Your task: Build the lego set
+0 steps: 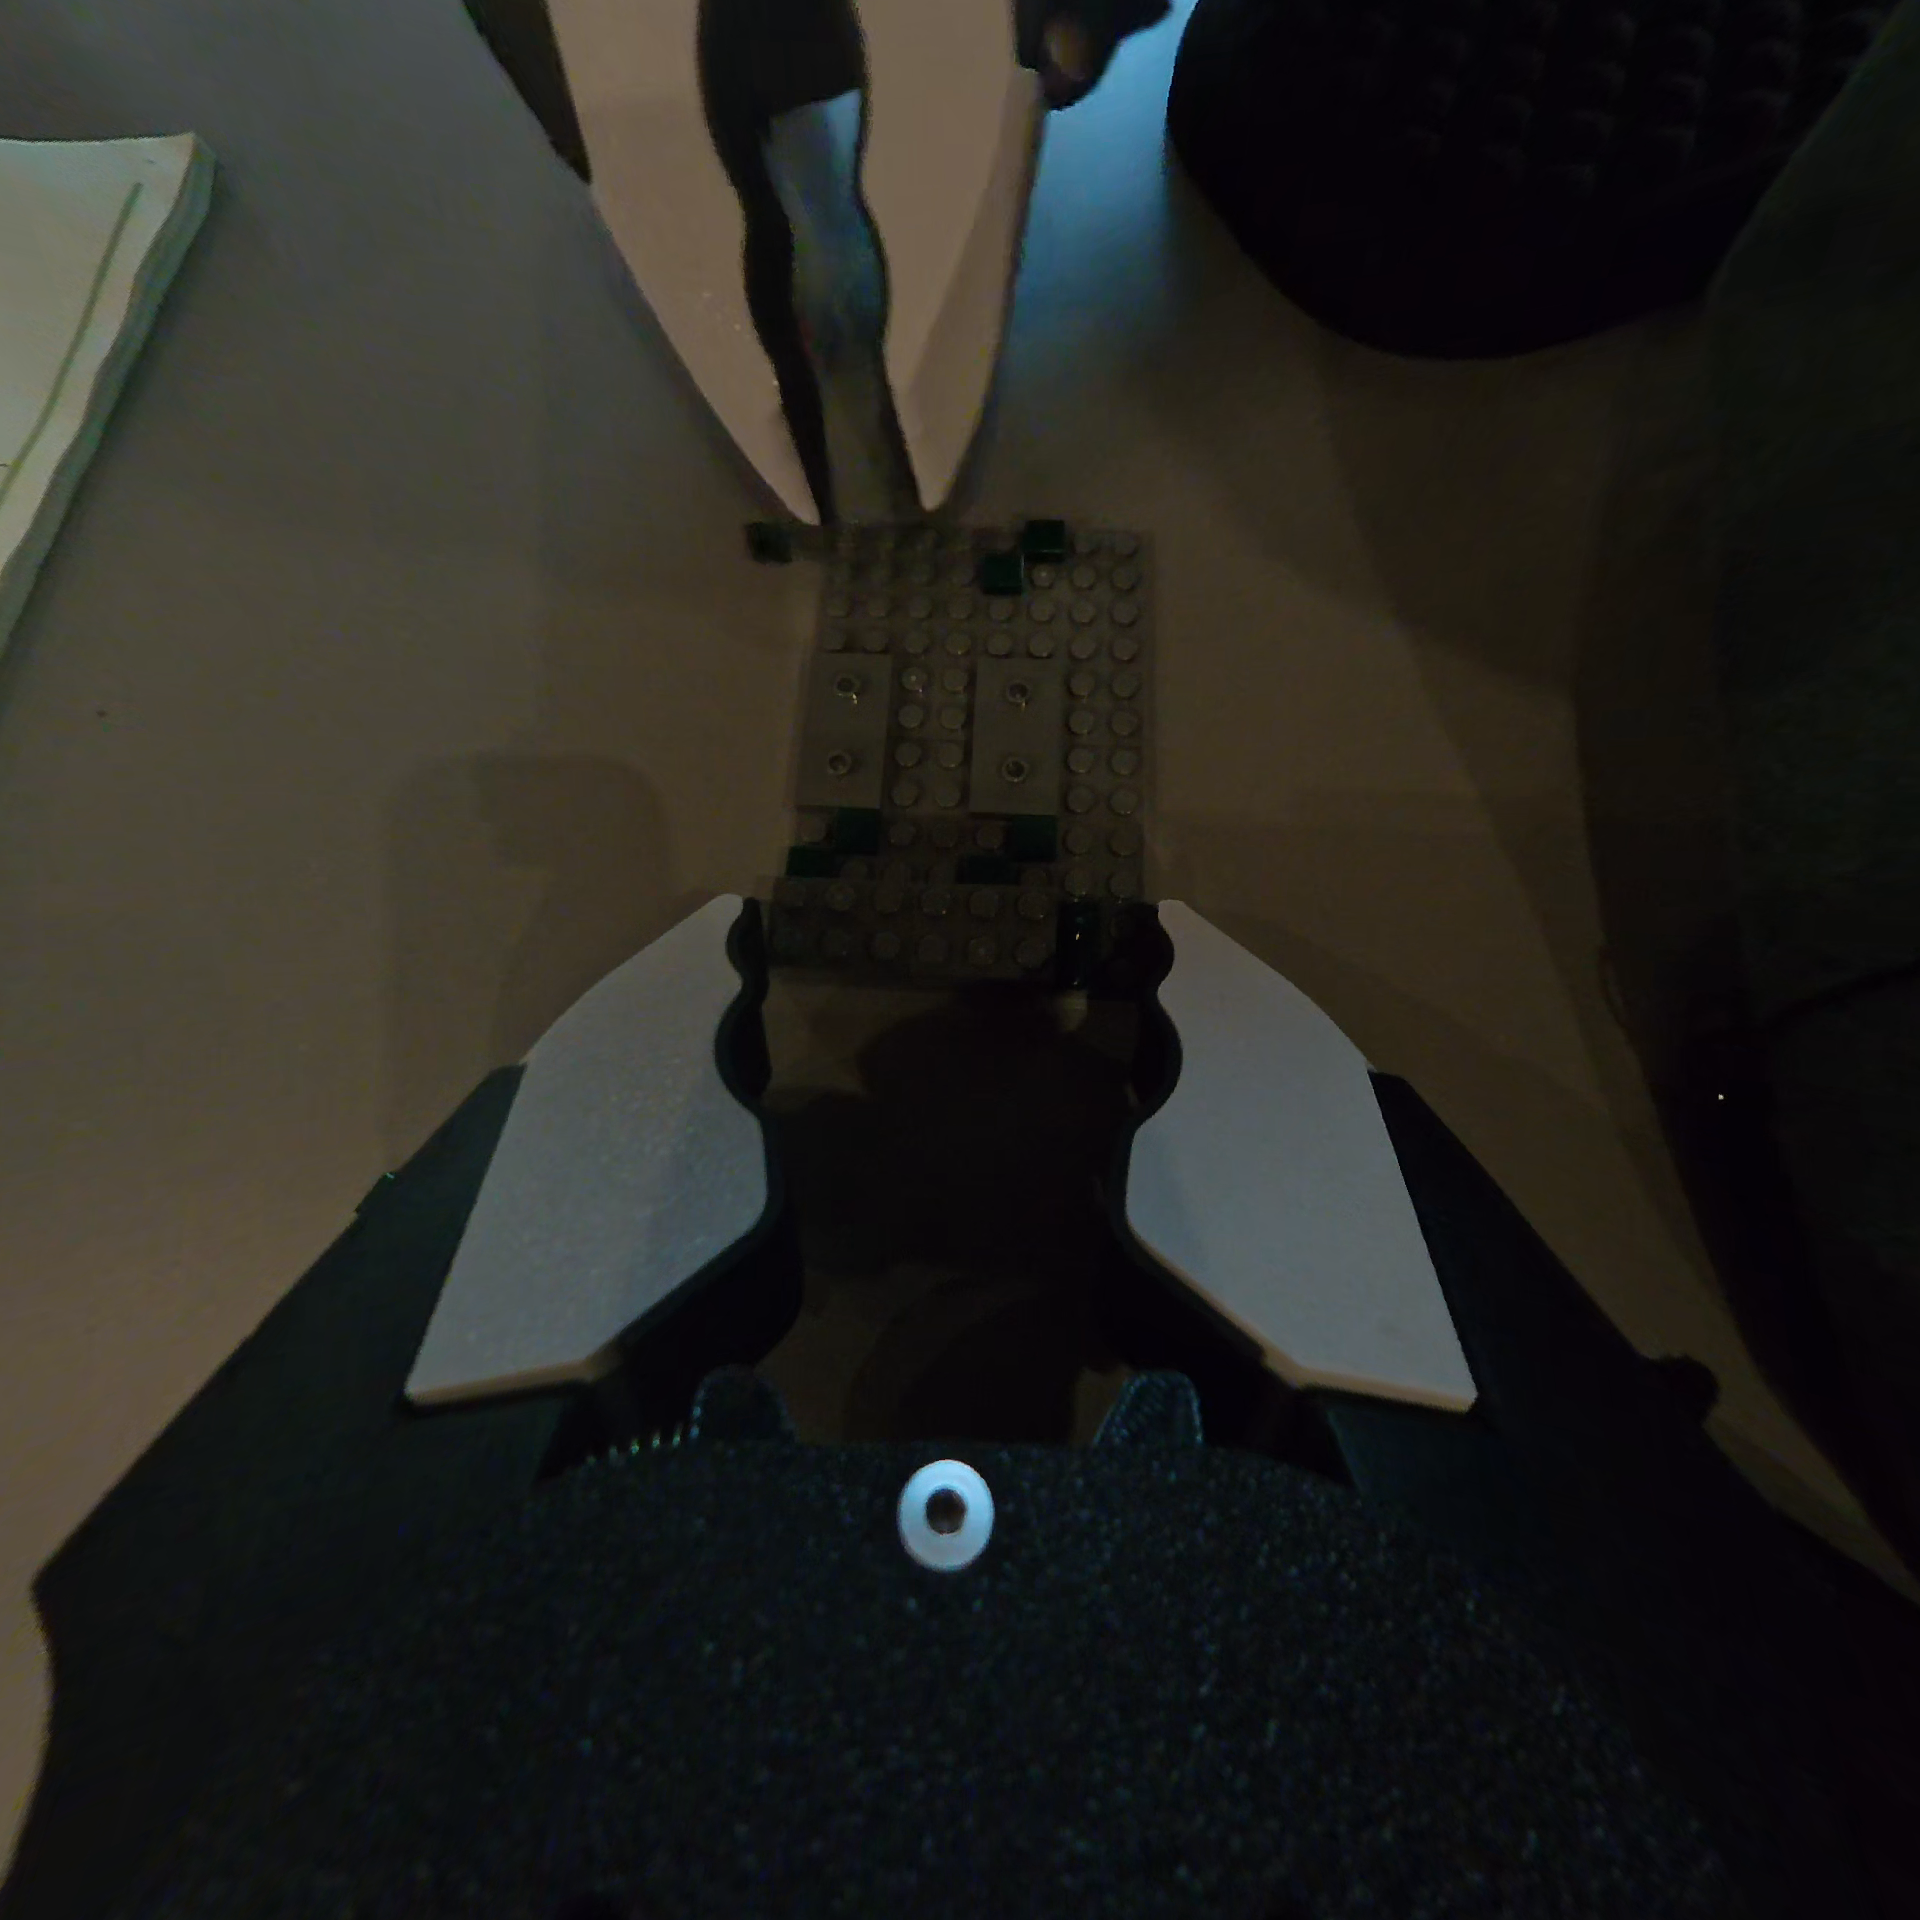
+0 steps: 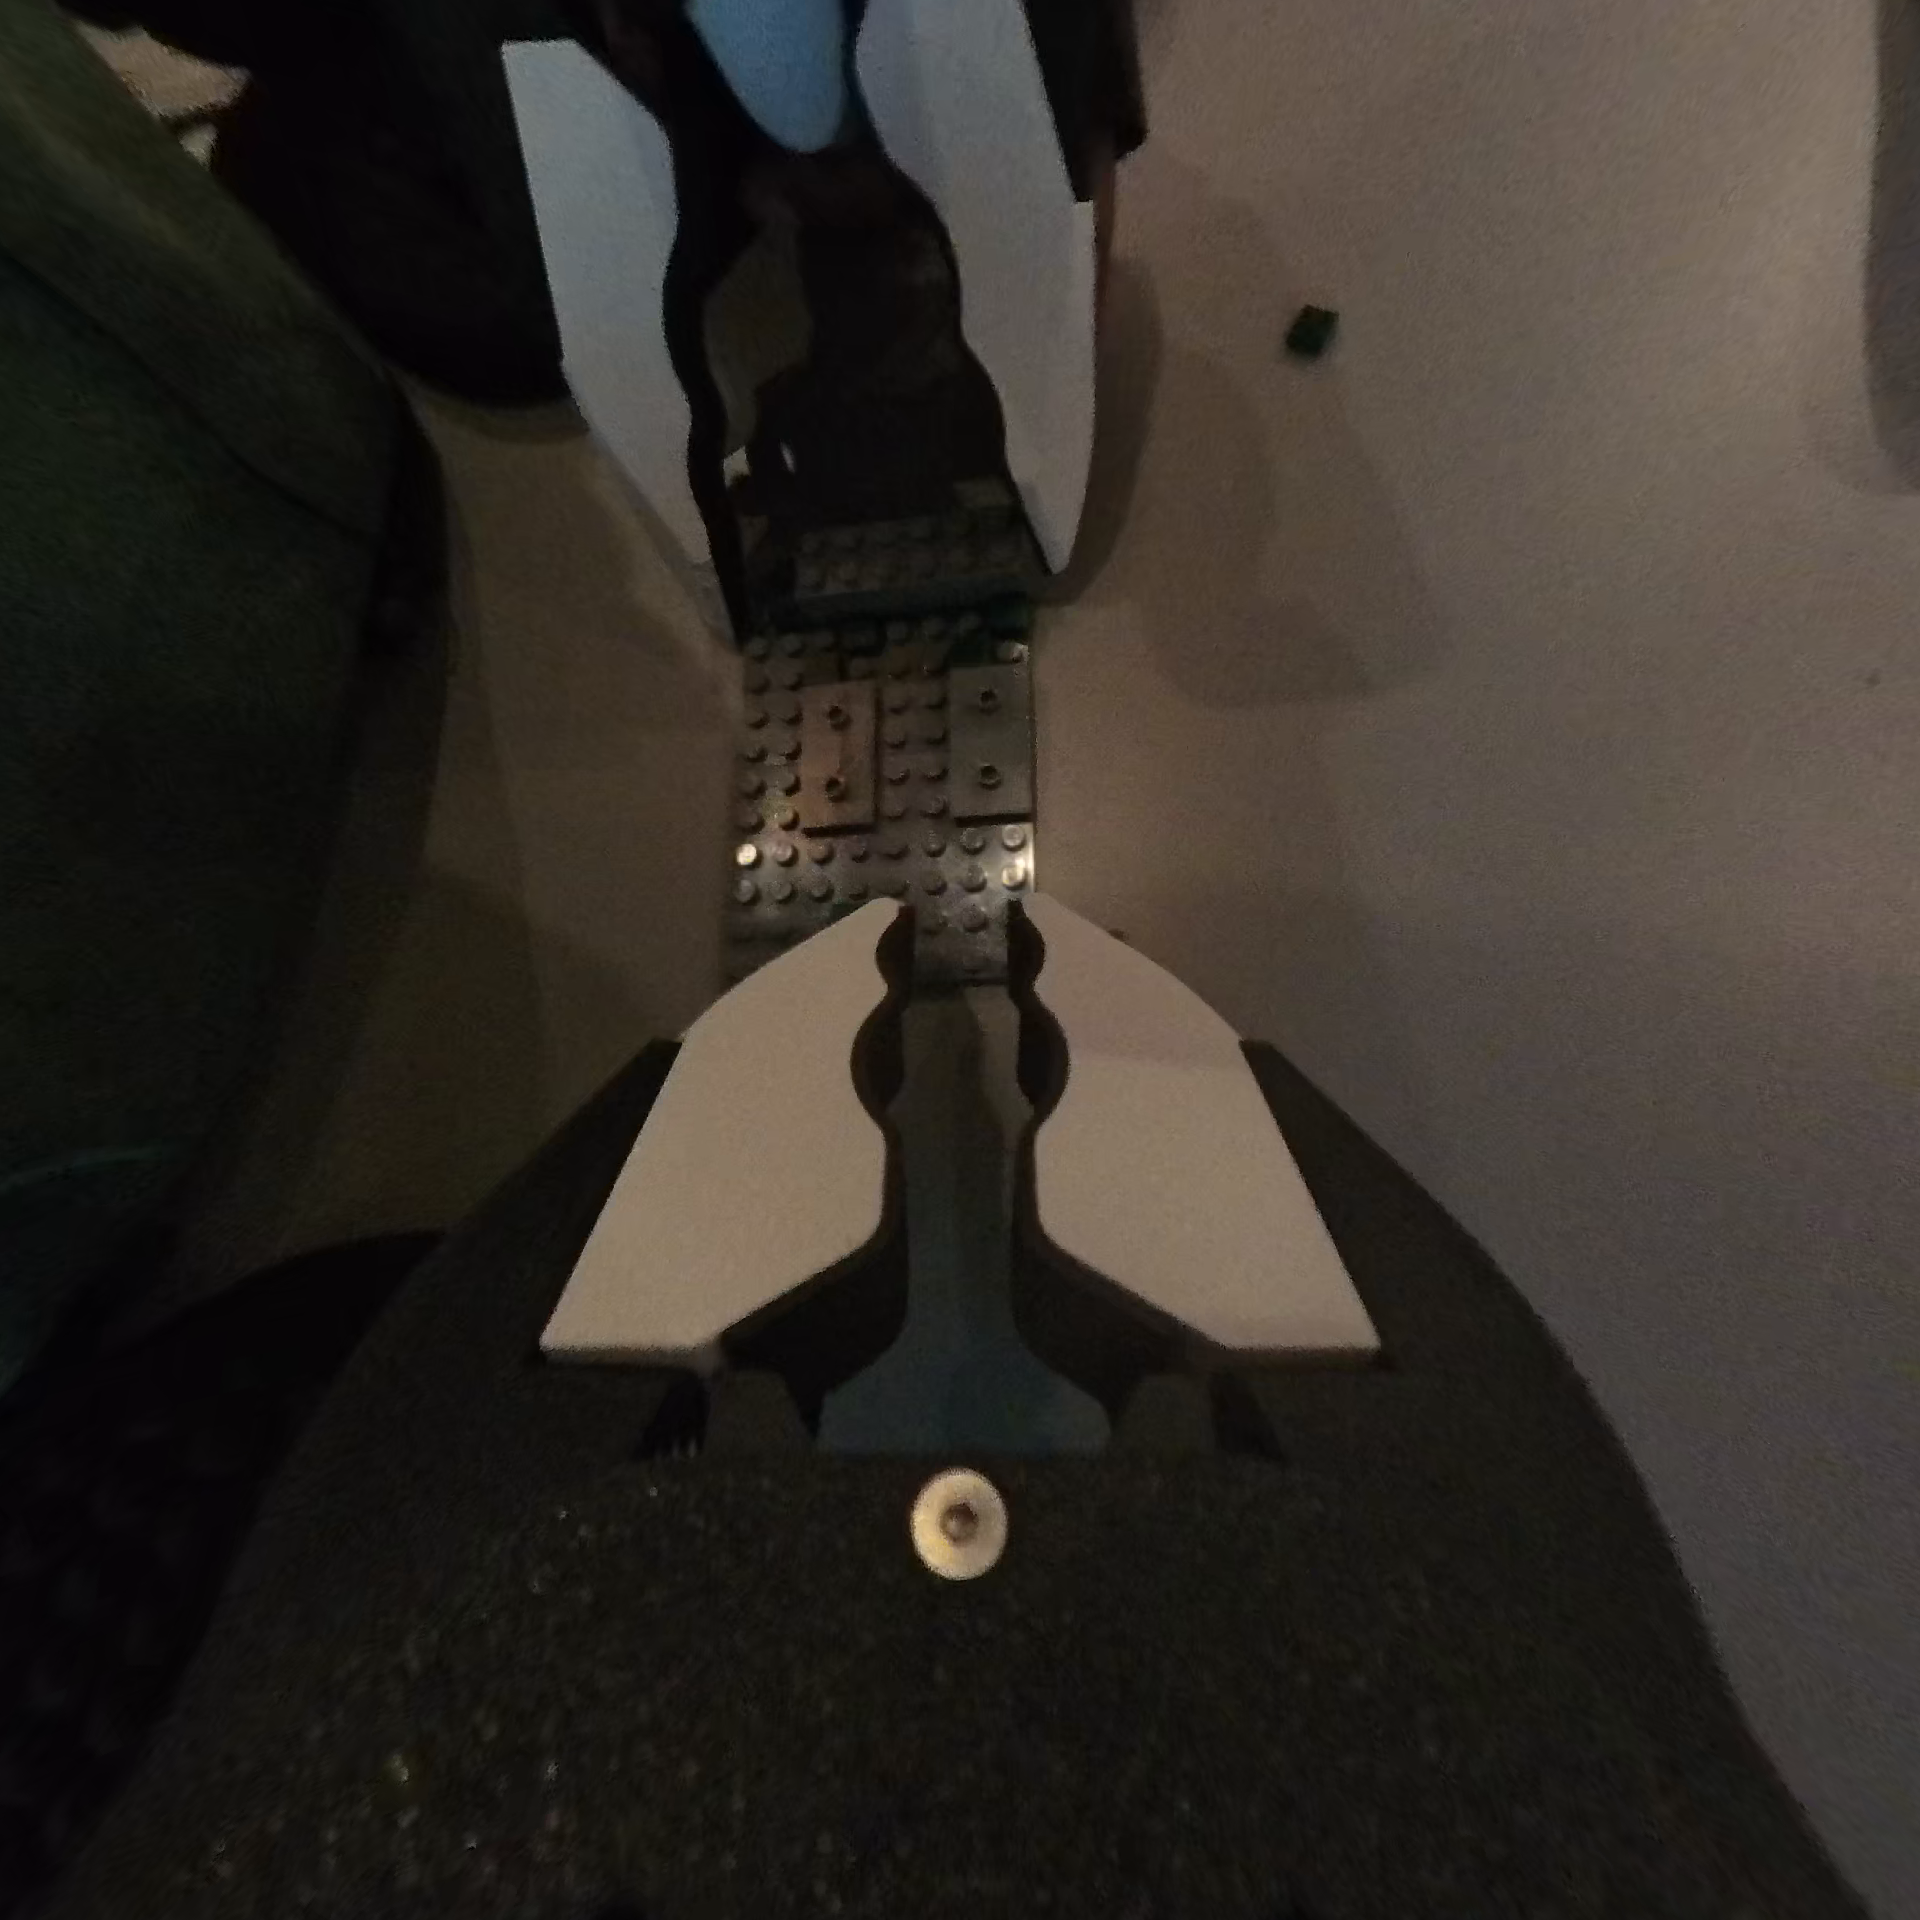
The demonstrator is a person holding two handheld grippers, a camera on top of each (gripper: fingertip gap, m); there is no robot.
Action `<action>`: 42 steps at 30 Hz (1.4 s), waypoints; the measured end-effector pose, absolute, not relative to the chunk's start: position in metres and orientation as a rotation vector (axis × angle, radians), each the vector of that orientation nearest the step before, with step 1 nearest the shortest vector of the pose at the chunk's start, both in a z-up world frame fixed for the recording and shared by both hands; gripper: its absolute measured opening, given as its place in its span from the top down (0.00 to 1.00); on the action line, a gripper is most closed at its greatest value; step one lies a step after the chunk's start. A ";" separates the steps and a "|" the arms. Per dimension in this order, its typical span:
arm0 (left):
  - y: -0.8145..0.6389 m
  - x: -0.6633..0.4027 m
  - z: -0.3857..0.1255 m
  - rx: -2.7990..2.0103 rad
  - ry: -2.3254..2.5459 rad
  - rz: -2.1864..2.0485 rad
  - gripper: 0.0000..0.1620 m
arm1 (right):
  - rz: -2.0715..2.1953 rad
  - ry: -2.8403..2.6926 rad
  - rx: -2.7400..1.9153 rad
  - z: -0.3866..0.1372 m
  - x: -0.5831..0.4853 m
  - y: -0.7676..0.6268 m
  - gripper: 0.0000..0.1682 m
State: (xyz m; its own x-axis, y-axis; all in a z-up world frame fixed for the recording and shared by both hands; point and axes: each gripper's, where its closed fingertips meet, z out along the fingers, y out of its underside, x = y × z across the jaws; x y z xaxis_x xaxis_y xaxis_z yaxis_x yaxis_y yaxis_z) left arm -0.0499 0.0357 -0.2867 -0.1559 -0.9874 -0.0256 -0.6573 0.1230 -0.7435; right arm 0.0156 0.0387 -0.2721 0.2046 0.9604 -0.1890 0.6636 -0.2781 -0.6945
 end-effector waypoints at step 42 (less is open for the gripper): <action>0.035 -0.051 -0.286 -1.578 1.875 -0.809 0.58 | 0.290 -1.984 -2.156 -0.281 0.025 0.045 0.95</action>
State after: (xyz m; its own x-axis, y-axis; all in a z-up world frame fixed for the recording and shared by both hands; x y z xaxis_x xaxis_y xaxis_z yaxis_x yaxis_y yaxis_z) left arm -0.0508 0.0354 -0.2864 -0.1561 -0.9872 -0.0322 -0.6537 0.1277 -0.7459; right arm 0.0254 0.0448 -0.2809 0.0812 0.9966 -0.0108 0.9580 -0.0810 -0.2750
